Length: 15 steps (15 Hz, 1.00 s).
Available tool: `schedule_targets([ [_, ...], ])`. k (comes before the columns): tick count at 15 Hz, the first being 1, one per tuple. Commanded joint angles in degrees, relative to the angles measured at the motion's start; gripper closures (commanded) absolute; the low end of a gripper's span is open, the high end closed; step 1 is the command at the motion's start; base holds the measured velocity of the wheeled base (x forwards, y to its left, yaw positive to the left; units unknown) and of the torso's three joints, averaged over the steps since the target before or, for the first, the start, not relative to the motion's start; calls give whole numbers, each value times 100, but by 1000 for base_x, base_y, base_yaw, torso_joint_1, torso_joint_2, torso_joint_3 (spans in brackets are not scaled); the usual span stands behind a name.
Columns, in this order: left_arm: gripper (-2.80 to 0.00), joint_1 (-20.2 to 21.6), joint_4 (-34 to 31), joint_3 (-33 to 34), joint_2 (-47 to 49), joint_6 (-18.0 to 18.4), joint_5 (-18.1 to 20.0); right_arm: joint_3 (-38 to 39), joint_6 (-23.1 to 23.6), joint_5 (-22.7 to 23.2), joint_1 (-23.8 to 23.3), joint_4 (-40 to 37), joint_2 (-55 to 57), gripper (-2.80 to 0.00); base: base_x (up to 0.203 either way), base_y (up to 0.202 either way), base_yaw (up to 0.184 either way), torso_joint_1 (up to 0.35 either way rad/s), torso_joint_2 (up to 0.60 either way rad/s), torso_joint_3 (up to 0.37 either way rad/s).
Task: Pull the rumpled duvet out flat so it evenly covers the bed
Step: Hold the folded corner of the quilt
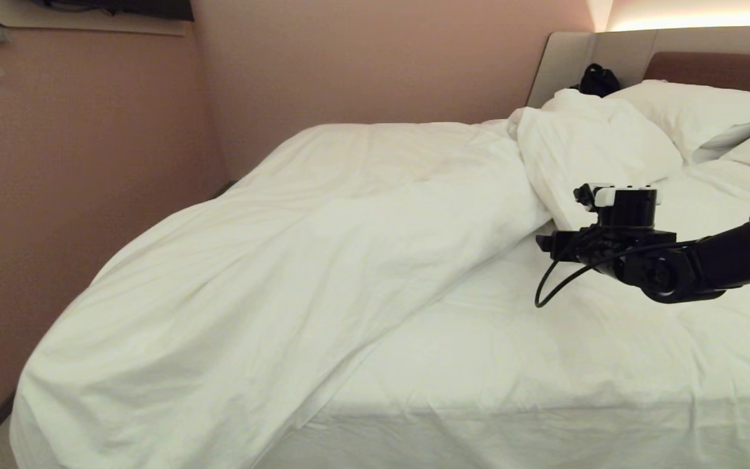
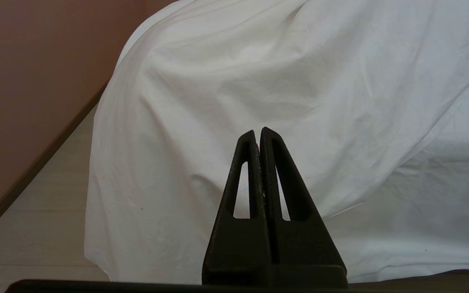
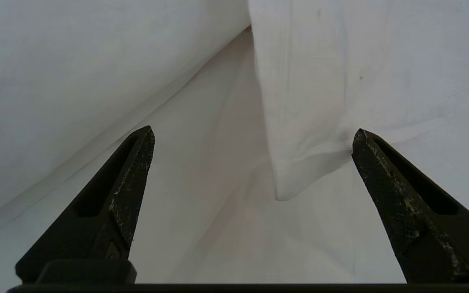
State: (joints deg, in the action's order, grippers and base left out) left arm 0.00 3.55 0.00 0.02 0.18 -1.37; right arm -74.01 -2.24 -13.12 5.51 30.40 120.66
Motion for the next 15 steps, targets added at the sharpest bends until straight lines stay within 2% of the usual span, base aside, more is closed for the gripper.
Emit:
schedule_targets([
  [1, 0, 0, 6, 0, -2, 0, -4, -17, -4, -59, 3, 27, 63, -280, 0, 0, 0, 0, 0, 0],
  [6, 0, 0, 6, 0, -2, 0, -4, -220, -4, -572, 3, 27, 97, -280, 0, 0, 0, 0, 0, 0],
  [12, 0, 0, 6, 0, -2, 0, -4, -468, 99, -1004, -1, 24, 323, -280, 0, 0, 0, 0, 0, 0],
  [15, 0, 0, 6, 0, -2, 0, -4, -596, 88, -1073, -7, 162, 488, -280, 0, 0, 0, 0, 0, 0],
])
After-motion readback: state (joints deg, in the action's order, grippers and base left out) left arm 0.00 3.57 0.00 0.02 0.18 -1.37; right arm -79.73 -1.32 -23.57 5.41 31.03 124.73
